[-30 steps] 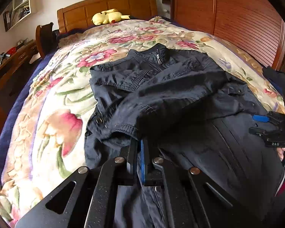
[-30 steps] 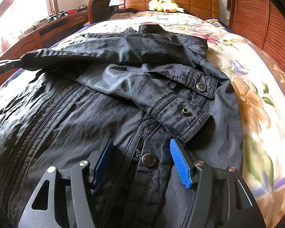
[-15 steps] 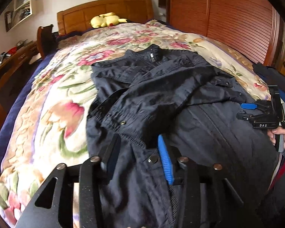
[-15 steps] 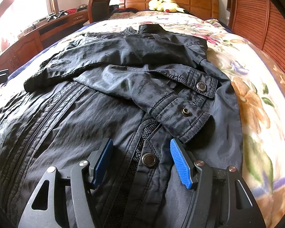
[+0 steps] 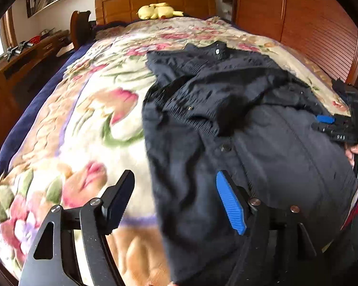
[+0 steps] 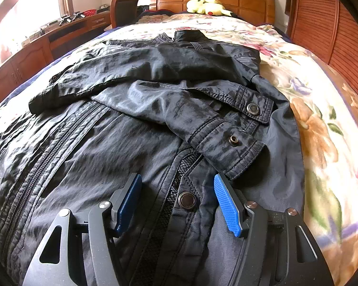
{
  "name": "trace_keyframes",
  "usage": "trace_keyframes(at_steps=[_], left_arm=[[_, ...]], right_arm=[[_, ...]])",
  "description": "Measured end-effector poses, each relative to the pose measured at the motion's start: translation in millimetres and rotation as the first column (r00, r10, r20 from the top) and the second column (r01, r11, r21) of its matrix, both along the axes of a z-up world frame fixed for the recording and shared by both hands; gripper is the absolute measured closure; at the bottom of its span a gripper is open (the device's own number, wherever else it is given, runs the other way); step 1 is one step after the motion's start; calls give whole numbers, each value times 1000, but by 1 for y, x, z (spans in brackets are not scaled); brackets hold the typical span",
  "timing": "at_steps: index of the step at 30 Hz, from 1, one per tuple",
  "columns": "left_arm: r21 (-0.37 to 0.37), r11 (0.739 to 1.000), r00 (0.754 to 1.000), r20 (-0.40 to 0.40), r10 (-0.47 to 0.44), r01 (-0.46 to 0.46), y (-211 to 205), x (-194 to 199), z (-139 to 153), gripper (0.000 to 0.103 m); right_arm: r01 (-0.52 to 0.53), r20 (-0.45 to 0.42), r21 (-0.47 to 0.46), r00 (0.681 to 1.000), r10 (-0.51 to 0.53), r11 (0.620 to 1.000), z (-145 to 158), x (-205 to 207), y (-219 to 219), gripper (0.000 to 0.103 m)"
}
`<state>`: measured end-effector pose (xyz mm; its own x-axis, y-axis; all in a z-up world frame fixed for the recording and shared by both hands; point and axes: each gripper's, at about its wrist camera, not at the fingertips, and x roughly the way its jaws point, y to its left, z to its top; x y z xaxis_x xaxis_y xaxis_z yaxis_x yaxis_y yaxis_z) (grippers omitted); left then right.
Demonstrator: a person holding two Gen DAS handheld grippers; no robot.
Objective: Fold large clothes
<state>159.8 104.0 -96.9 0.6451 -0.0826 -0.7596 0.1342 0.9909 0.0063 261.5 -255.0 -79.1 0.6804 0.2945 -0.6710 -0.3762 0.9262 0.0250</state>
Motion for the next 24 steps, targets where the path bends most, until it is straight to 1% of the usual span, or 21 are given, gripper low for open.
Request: trace_keyframes(at_steps=[7,13,18,21,23,24], left_arm=[[10,999,999,-8,34,-34,16,-17,-3,29],[22,999,999,-24,48,-47,24,-26,-11,26],[41,998,996,-75,57,-54,30,-29,-26,25],[28,997,991,-110,80,-77,40,-26,-34,25],[17,996,987,-131,91,-90,44,-23,-39,19],[22,995,985,-141,95,-93,45,-22,-41,18]], right_arm=[[4,3,-7,1000,-4,1000,0,0,1,38],[8,3,-12,1000,-8,1000,0,0,2,38],[10,6,-19,1000,-10,1000,-1,0,2,37],[14,10,-28,1000,-14,1000,-1,-1,3,37],[16,12,-33,1000,-16,999,-1,-2,5,37],[16,13,-35,1000,-16,999,-1,-2,5,37]])
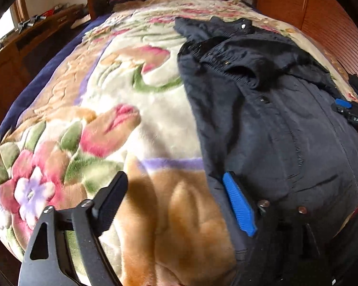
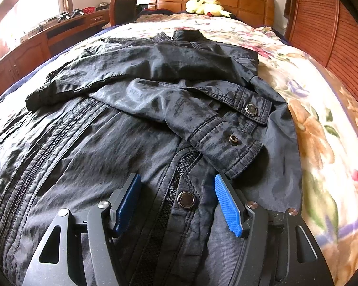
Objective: Fold large clothes
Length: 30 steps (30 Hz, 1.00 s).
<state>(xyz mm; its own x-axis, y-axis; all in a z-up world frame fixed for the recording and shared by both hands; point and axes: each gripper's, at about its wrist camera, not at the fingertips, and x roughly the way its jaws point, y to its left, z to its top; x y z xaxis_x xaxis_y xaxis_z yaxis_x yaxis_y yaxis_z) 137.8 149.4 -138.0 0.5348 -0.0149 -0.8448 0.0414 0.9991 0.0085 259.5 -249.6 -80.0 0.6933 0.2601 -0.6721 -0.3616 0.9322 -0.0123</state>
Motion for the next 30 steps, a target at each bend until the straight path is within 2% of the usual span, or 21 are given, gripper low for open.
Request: trace_keyframes(at_steps=[7,14,19,23,24,25,26,28,30], left_arm=[[6,1000,1000,-24,1,-1,3,5,-6,10],[11,1000,1000,-19,1,-1,2,7,-10,9],[7,1000,1000,-1,-9,9,3,5,-11,9],[-2,1000,1000,3,-19,19,3,2,-8,10],[-7,1000,1000,10,-25,25,3,1,-6,11],[-14,999,999,39,-31,32,3,-4,-1,20],[-24,999,997,63,-38,39,2,-9,4,23],[-44,997,995,88,-53,57,1,-17,12,24],[-68,995,993,96,-68,74,-1,-24,18,29]], right_arm=[[2,-1,-5,1000,-2,1000,0,0,1,36],[5,-46,34,999,-4,999,9,0,-13,36],[-5,-18,42,1000,6,999,30,-34,-39,36],[40,-18,24,999,-40,999,34,-70,-74,36],[51,-27,22,998,-51,998,32,-76,-83,36],[61,-40,17,997,-60,998,29,-81,-88,36],[74,-58,2,996,-73,997,25,-88,-96,36],[90,-68,-23,994,-91,996,21,-98,-102,36],[99,-85,-21,991,-101,995,16,-107,-109,36]])
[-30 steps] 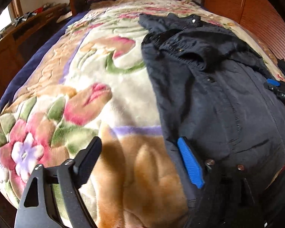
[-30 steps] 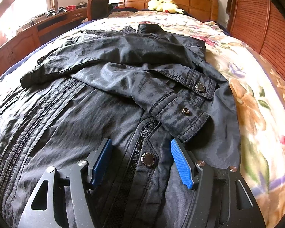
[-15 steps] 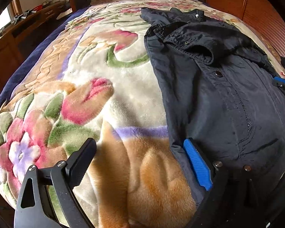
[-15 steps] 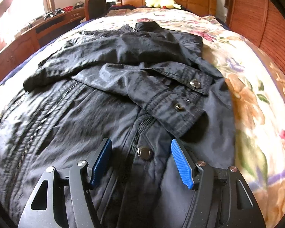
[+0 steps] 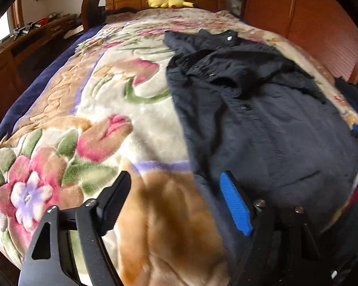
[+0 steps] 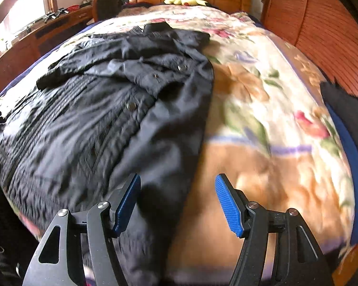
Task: Fold large clothes
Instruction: 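Move both grippers to the jacket hem and close on it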
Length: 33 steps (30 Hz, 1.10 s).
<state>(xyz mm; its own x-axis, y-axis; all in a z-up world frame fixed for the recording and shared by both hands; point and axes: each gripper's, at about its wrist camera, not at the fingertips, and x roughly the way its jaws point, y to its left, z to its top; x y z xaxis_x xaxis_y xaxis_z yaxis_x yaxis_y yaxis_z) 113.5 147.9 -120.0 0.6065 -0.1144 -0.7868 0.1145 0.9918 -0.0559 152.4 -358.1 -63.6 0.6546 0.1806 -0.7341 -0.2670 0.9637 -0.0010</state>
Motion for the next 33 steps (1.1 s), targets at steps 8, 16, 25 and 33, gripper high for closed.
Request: trace_keyframes(at_steps=[8,16,25,33], left_arm=[[-15,999,999,-13,-42,42,-13,-27,4,47],[-27,999,999,-15,-36,36,-15,-40,2,47],[-60,997,998,7,-58,58,-23,-57,4,67],[-73,996,998,-1,-56,56,-25,-64,-1,67]], right_arm=[[-52,-29,-11,998,52,999,0,-25,10,36],[-74,-40,-19,997,73,997,-2,-31,11,36],[-76,-32,-8,997,76,997,-10,-30,13,36],[-87,-60,4,994,87,996,-8,-32,12,36]])
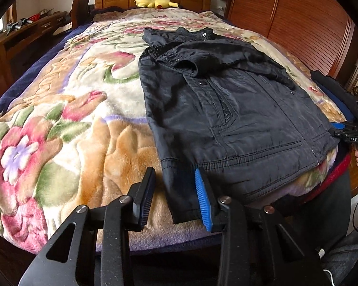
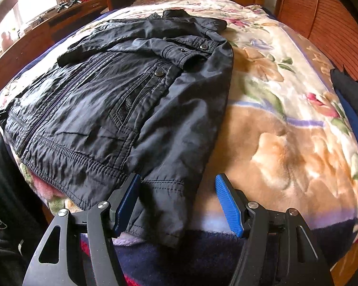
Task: Fold large clothes
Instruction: 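Move both grippers to the jacket hem and close on it, then lift the hem with both grippers and fold it toward the collar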
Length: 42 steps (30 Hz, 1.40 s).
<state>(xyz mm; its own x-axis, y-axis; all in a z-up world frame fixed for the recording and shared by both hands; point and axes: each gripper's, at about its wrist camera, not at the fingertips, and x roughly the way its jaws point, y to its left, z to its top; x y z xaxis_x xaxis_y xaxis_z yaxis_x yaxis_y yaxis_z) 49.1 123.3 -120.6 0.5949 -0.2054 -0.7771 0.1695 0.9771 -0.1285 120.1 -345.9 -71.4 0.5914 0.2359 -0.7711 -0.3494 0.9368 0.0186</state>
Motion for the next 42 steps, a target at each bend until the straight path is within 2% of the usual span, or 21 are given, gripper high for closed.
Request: trace_keyframes(at_steps=[1,2,4,5,7,11,19,26,32,42], left_arm=[[-7,1000,1000,10,-4,4,-1,-1,1,74],[-15,1000,1000,15,-6,6,-2,-1,2,83],[-47,999,999,38,-4,6,-4,0,10,92],[-49,999,998,55,-6,9,-6,1,16,94],[-40,999,994,104,-21,25,-13,2,32,95],[-32,998,981,185,-53,60,-23,1,68,96],[-25,993,945,311,-102,116,-49,-3,124,97],[-67,992,920,386,-74,108,-40,-1,161,98],[-72,991,898,434,-67,109,-40,-6,182,98],[-91,987,847,528,-66,133,-31,-45,224,98]], right_arm=[[-4,-2,2,1000,4,1000,0,0,0,38],[-13,-6,12,1000,13,1000,0,1,1,47],[-50,-18,40,999,51,998,-1,1,3,60],[-62,-12,34,998,63,997,0,1,6,70],[-81,-2,62,997,82,995,6,2,5,81],[-92,62,114,994,85,989,29,1,-1,90],[-104,232,200,971,56,974,86,-15,-3,96],[-105,364,246,931,9,963,127,-35,-15,97],[-114,412,278,911,-11,954,156,-64,-36,98],[-147,511,282,859,-19,948,190,-124,-61,98]])
